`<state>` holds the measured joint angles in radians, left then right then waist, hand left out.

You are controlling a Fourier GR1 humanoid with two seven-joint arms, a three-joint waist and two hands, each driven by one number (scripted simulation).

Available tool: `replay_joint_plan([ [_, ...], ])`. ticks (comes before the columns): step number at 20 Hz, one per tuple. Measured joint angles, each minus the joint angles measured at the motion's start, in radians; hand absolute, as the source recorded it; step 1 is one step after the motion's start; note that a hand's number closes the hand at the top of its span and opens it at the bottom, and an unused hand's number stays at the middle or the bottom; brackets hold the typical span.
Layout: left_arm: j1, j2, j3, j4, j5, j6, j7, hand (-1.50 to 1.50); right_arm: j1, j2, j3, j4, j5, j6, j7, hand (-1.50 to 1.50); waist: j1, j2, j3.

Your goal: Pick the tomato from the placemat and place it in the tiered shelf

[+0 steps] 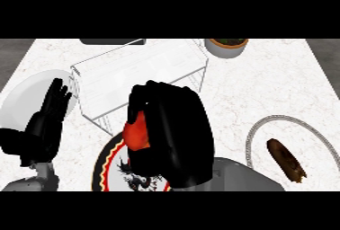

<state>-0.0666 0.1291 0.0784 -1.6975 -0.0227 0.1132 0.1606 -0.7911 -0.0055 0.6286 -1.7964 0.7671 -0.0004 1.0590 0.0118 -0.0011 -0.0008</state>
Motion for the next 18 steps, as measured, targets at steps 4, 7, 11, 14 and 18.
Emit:
replay_joint_plan([
  [4, -0.026, -0.002, 0.002, 0.012, -0.004, 0.005, 0.009, 0.00, -0.060, 0.002, -0.050, 0.121, -0.014, -0.062, -0.040, 1.50, 0.001, 0.002, 0.000],
  [7, -0.033, 0.000, 0.007, 0.011, -0.003, 0.004, 0.017, 0.00, -0.087, 0.003, -0.069, 0.227, -0.031, -0.139, -0.078, 1.50, 0.003, 0.003, 0.000],
  [11, -0.021, 0.008, 0.018, 0.013, 0.008, -0.012, 0.005, 0.00, -0.116, 0.004, -0.095, 0.369, -0.053, -0.242, -0.162, 1.50, 0.005, 0.003, 0.000],
  [14, 0.006, 0.001, 0.006, -0.020, 0.002, -0.013, 0.009, 0.00, -0.151, 0.005, -0.113, 0.479, -0.081, -0.322, -0.229, 1.50, 0.009, 0.004, 0.001],
  [18, -0.007, -0.001, 0.002, -0.009, -0.005, -0.014, 0.011, 0.00, -0.209, 0.005, -0.126, 0.648, -0.138, -0.428, -0.334, 1.50, 0.013, 0.006, 0.000],
])
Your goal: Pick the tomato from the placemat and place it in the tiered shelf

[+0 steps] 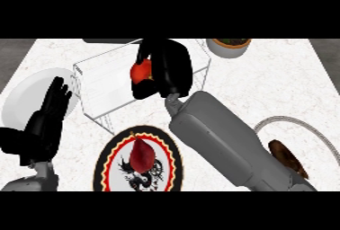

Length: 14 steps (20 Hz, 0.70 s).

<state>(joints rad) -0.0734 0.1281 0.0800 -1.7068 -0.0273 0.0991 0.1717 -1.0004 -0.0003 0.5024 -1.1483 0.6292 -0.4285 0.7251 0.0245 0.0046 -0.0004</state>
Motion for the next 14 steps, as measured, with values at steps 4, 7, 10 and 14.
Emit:
replay_joint_plan([
  [4, -0.032, -0.013, -0.015, 0.000, -0.021, 0.020, 0.029, 0.00, -0.056, 0.000, 0.018, 0.143, -0.071, -0.083, -0.084, 1.50, 0.005, 0.002, 0.000],
  [7, -0.039, -0.006, -0.009, 0.003, -0.010, 0.008, 0.028, 0.00, -0.100, 0.000, 0.015, 0.249, -0.127, -0.141, -0.132, 1.50, 0.015, 0.005, 0.000],
  [10, -0.036, -0.013, -0.018, 0.002, -0.015, 0.007, 0.023, 0.00, -0.114, 0.000, 0.004, 0.314, -0.215, -0.202, -0.177, -1.50, 0.024, 0.007, 0.000],
  [14, -0.057, -0.013, -0.014, 0.013, -0.016, 0.009, 0.029, 0.00, -0.148, 0.000, 0.008, 0.395, -0.338, -0.203, -0.247, -1.50, 0.028, 0.008, 0.000],
])
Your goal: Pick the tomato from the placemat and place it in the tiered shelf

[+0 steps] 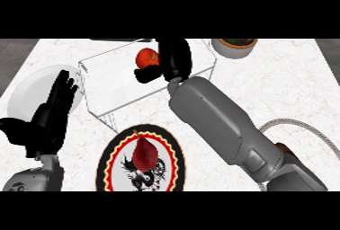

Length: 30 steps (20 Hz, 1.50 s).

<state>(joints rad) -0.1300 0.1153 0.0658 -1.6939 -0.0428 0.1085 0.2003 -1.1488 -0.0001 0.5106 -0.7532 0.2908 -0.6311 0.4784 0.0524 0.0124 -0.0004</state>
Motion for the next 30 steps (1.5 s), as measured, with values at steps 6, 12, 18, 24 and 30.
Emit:
replay_joint_plan([
  [6, 0.020, -0.005, -0.005, 0.002, 0.000, -0.009, -0.023, 0.00, -0.047, 0.000, -0.001, 0.083, -0.144, 0.003, -0.116, -1.50, 0.001, 0.000, 0.000],
  [12, 0.024, -0.010, 0.003, 0.008, -0.004, 0.001, -0.027, 0.00, -0.067, 0.000, -0.040, 0.055, -0.237, -0.019, -0.217, -1.50, -0.017, -0.005, 0.000],
  [18, 0.053, 0.003, 0.021, -0.020, 0.002, -0.003, -0.021, 0.00, -0.066, -0.047, -0.149, 0.012, -0.260, -0.026, -0.235, -1.50, -0.040, -0.012, 0.000],
  [24, 0.051, 0.013, 0.048, -0.014, 0.012, -0.001, -0.014, 0.00, 0.024, -0.166, -0.196, -0.134, -0.263, -0.014, -0.123, -1.50, -0.065, -0.019, 0.000],
  [30, 0.071, -0.001, 0.037, -0.018, 0.001, 0.005, -0.027, 0.00, 0.188, -0.342, -0.263, -0.339, -0.308, 0.104, -0.076, -1.50, -0.070, -0.019, 0.001],
])
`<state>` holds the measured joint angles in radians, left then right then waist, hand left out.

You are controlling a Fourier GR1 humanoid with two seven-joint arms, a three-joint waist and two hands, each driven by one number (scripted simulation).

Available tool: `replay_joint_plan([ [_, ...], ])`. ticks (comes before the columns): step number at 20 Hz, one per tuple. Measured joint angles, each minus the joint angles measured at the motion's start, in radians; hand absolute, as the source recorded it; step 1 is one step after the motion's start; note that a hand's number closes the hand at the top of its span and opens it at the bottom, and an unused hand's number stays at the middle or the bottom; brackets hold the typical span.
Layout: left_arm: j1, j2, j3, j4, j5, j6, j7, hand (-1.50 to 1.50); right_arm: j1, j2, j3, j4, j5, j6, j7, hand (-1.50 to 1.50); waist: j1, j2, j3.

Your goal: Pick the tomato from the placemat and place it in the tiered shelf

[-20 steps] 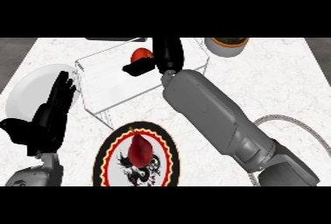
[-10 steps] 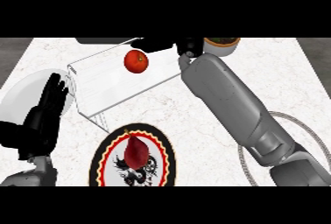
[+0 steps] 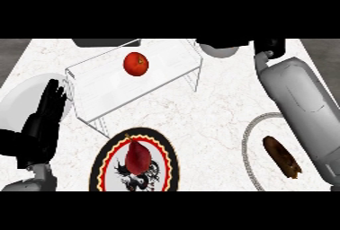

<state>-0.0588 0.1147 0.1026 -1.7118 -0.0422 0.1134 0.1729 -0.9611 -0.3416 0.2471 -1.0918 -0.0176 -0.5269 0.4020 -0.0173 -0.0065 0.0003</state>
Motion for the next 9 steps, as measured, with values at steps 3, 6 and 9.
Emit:
replay_joint_plan([
  [3, 0.011, 0.005, 0.004, -0.006, 0.003, -0.008, -0.007, 0.00, 0.109, -0.068, -0.037, -0.117, -0.039, 0.068, -0.006, -1.50, 0.000, 0.000, 0.000],
  [6, -0.001, 0.006, 0.005, -0.001, 0.006, -0.012, -0.001, 0.00, 0.173, -0.129, -0.093, -0.191, -0.082, 0.151, -0.007, -1.50, 0.005, 0.002, 0.000],
  [9, -0.012, 0.013, 0.012, 0.006, 0.015, -0.022, 0.006, 0.00, 0.246, -0.165, -0.143, -0.256, -0.109, 0.216, -0.029, -1.50, 0.009, 0.004, 0.000],
])
